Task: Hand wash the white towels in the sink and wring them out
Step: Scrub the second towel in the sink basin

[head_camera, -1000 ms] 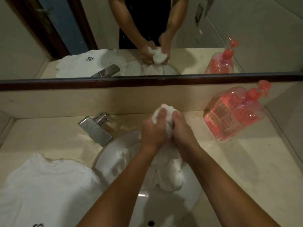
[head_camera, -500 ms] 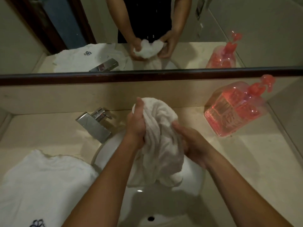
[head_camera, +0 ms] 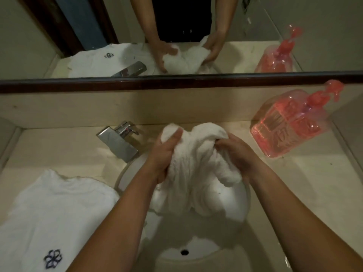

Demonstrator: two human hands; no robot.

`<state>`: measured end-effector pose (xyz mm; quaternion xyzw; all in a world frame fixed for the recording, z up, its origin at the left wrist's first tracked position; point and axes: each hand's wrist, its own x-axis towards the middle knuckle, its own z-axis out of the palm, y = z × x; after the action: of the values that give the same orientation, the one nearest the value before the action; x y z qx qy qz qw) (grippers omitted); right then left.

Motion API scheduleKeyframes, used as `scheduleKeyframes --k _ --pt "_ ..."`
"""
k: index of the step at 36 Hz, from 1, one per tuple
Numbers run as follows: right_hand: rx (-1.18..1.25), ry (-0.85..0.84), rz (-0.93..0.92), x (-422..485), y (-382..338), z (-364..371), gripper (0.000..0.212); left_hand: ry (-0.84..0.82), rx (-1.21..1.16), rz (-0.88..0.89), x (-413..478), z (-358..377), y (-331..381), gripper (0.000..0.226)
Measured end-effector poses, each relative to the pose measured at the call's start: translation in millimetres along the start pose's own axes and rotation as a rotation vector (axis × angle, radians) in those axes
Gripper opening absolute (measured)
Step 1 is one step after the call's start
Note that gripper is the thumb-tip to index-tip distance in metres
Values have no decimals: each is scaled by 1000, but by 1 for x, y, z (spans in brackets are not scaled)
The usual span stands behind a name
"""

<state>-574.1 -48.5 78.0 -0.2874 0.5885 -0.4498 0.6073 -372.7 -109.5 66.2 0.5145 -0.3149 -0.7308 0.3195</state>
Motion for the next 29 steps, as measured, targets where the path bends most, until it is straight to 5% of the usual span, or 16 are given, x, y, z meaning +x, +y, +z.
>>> scheduleKeyframes --k 3,8,14,18,23,29 --pt "-254 90 -73 0 -4 11 33 121 77 93 3 4 -8 54" --pt "-265 317 -55 0 -2 2 31 205 42 176 2 -5 -4 68" --pt "-12 201 32 -11 13 66 36 143 160 269 -13 30 -13 69" --pt "-55 306 -61 -20 16 85 43 193 202 368 -20 43 -24 84" --pt "-93 455 -55 -5 5 74 44 172 272 379 -29 57 -29 33" --pt "-198 313 -126 -36 16 88 50 258 266 420 -14 45 -18 35"
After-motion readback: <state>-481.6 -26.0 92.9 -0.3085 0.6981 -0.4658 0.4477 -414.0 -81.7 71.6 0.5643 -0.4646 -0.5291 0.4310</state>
